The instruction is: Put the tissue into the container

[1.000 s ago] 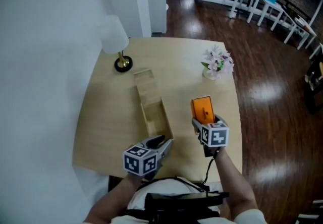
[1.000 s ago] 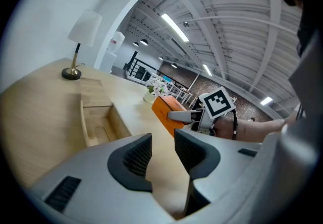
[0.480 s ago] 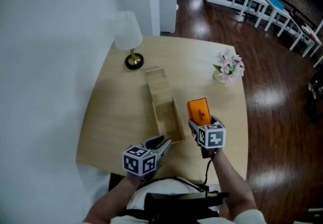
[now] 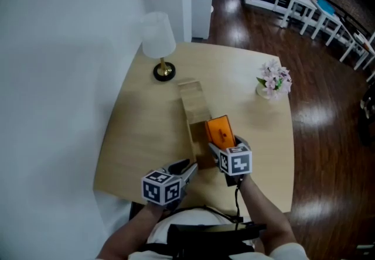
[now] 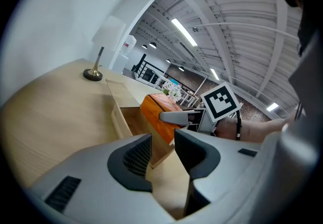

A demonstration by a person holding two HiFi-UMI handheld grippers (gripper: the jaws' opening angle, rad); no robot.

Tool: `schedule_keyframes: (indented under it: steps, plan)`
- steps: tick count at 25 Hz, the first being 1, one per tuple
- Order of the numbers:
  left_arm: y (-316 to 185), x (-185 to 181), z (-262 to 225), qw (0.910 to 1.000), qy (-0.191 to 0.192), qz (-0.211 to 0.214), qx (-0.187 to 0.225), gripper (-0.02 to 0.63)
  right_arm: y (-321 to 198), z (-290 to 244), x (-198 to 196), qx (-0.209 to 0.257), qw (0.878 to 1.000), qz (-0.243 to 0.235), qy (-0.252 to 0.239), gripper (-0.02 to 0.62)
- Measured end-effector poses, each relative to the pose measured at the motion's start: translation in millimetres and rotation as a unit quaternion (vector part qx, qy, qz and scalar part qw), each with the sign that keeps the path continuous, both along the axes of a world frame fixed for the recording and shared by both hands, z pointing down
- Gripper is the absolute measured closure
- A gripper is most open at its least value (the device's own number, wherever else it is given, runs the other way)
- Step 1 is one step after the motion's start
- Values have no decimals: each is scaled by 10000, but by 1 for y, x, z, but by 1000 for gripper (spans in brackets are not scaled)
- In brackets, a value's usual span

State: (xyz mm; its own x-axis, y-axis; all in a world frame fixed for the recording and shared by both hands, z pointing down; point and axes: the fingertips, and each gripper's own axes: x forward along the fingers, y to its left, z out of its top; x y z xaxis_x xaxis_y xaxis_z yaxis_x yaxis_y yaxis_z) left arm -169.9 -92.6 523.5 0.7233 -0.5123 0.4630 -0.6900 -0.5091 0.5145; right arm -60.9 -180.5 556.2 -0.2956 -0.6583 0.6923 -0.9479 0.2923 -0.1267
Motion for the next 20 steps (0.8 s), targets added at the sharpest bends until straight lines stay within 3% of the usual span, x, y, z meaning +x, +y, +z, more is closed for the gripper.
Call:
schedule_keyframes:
  steps: [11, 20]
  plan:
    - [0, -17, 10, 9999, 24, -43, -165, 463, 1, 15, -51, -174, 9996, -178, -156, 176]
    - [-4, -20, 15, 9996, 48, -24, -285, 463, -8, 49, -55, -584, 9982, 102, -21, 175]
